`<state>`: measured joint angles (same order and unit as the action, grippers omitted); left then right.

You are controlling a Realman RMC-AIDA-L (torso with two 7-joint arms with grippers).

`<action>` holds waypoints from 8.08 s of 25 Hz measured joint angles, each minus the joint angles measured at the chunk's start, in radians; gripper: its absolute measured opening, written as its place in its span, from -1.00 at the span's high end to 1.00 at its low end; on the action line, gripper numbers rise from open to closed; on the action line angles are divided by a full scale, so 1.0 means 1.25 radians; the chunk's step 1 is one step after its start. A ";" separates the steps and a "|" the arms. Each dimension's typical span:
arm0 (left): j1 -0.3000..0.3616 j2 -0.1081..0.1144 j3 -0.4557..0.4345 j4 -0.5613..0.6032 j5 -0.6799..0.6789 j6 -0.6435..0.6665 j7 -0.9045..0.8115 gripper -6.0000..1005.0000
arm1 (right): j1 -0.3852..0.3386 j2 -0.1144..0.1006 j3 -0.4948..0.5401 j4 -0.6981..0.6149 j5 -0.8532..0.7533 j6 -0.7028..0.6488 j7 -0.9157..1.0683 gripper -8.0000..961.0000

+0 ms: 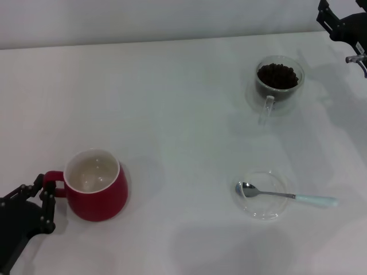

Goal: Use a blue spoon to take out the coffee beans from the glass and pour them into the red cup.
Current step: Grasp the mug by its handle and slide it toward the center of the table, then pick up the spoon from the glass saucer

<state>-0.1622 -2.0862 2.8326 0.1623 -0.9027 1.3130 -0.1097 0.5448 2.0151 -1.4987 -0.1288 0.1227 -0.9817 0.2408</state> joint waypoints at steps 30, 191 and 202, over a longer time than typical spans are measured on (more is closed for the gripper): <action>-0.064 -0.005 0.002 0.077 0.003 -0.041 0.127 0.74 | 0.017 0.002 0.000 -0.001 0.000 0.000 0.010 -0.81; -0.098 0.004 -0.033 -0.008 -0.439 0.136 -0.018 -0.66 | -0.322 -0.055 -0.015 -0.050 -0.317 -0.365 0.492 -0.81; -0.080 0.001 -0.033 -0.003 -0.465 0.128 -0.053 -0.66 | -0.394 -0.052 -0.010 0.093 -0.323 -0.523 0.554 -0.81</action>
<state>-0.2621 -2.0847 2.7919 0.1586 -1.4845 1.4728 -0.1758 0.0526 1.9502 -1.5118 -0.0130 -0.2815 -1.6357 0.9328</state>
